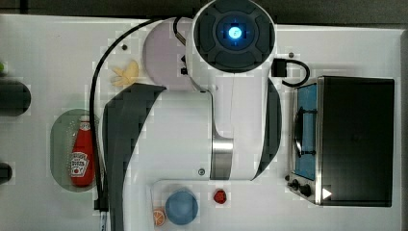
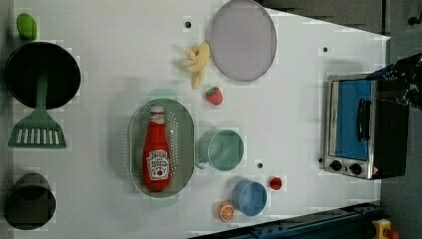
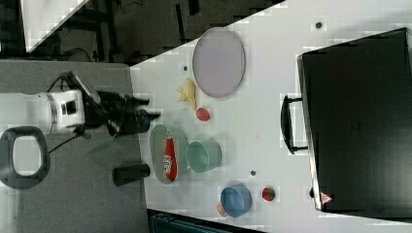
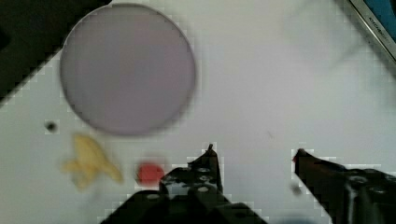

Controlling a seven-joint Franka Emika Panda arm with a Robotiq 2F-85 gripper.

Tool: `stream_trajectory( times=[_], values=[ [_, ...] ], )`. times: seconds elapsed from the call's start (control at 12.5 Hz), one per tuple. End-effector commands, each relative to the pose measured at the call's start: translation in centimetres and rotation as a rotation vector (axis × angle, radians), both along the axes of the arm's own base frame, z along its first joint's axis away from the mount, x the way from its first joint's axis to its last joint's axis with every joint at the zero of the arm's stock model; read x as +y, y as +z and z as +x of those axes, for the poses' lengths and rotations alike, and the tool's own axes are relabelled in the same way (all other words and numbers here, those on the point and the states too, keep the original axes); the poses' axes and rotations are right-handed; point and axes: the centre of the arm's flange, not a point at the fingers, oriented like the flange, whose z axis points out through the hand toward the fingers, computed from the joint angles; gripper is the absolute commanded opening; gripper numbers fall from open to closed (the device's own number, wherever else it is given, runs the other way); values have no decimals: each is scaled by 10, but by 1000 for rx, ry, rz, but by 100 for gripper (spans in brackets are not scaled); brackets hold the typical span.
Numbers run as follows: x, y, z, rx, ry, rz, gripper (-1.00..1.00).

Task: Pick ketchup from strainer and place it on the table

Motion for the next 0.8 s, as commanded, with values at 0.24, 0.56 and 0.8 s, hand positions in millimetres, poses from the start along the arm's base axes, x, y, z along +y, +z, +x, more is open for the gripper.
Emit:
stream_trajectory(
  times=[0.24, 0.56, 0.8],
  values=[
    [-13, 83, -90, 14, -107, -4, 100],
    [58, 71, -73, -32, 28, -20, 100],
    [130, 49, -71, -12, 163, -31, 100]
  ],
)
